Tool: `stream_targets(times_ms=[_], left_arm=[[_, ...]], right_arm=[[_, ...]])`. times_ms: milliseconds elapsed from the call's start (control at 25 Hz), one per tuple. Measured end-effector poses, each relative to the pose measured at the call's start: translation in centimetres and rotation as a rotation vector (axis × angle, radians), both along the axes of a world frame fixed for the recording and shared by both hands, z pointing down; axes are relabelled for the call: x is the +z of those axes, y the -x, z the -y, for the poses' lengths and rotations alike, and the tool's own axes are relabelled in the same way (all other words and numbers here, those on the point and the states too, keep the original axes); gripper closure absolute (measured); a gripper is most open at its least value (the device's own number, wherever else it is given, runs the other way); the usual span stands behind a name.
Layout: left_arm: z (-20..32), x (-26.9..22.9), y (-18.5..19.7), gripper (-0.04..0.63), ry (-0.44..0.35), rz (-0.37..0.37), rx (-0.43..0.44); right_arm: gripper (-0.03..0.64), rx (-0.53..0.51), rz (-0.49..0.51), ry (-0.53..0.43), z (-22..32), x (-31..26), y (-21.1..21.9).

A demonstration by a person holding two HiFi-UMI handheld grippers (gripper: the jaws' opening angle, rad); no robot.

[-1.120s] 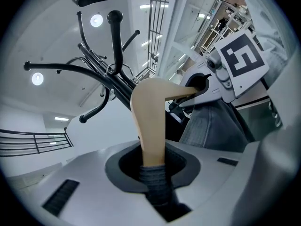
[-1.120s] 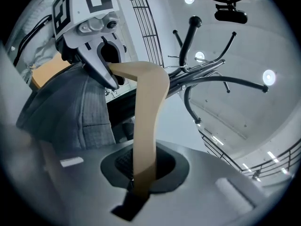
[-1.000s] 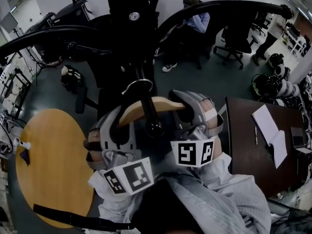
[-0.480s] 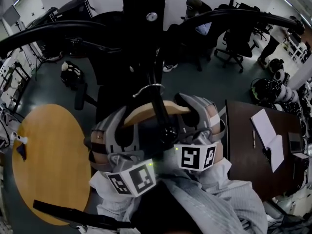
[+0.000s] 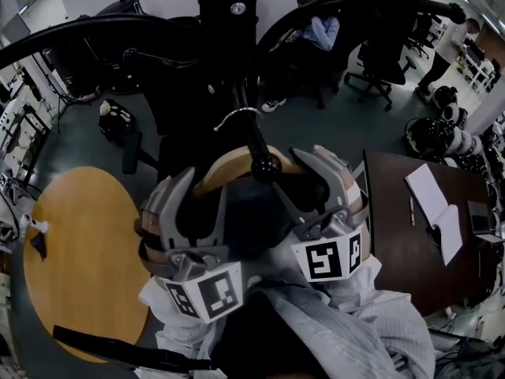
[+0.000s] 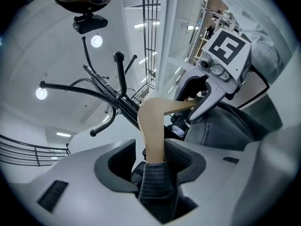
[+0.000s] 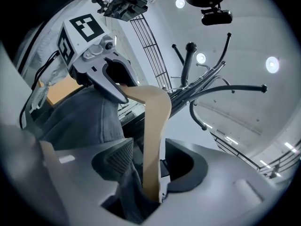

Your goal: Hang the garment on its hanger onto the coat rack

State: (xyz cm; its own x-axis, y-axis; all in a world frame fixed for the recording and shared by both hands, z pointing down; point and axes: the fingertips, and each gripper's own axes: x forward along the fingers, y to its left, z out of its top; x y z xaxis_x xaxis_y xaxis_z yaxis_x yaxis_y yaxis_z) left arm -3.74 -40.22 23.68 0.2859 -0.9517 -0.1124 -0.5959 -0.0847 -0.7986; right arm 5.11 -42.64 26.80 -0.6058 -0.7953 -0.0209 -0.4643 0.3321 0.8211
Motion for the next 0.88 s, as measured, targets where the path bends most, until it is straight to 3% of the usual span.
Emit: stream_targets(times_ms=[120,200,320,480,560,760,880], left_arm=[[-1.2,0.4,0.5,0.422,0.016,-0.032,0.004],[-2.2,0.4,1.2,0.422,0.010,-0.061,-0.006],[-4.2,-0.8,1.3,0.422,-0.055,-0.116,0.000],[-6.2,-2.4,-0.7,0.422,-0.128,-0.302,0.130],[-6.2,-1.9,-2.4,0.422,-0.091,-0.395,0.226],[-5.4,2.3,-8.4,0.422,0.146,-0.545,0.435],[-5.2,4.5,-10.8,0.448,0.195,-0.651,0.465]], right_arm=[[0.410,0.000,-0.020,0.029,-1.4,0.5,-0.4],[0.407,-0.008,0.019,0.033,-2.4,0.1,-1.1],[0.407,-0.054,0.202,0.062,-4.3,-0.7,-2.5],[0.408,-0.098,0.504,0.173,-6.3,0.0,-4.3],[0.408,-0.108,0.635,0.215,-6.8,0.4,-4.9],[0.417,-0.065,0.930,0.360,-7.1,2.7,-7.0],[0.507,0.010,1.046,0.398,-7.2,4.8,-9.2]])
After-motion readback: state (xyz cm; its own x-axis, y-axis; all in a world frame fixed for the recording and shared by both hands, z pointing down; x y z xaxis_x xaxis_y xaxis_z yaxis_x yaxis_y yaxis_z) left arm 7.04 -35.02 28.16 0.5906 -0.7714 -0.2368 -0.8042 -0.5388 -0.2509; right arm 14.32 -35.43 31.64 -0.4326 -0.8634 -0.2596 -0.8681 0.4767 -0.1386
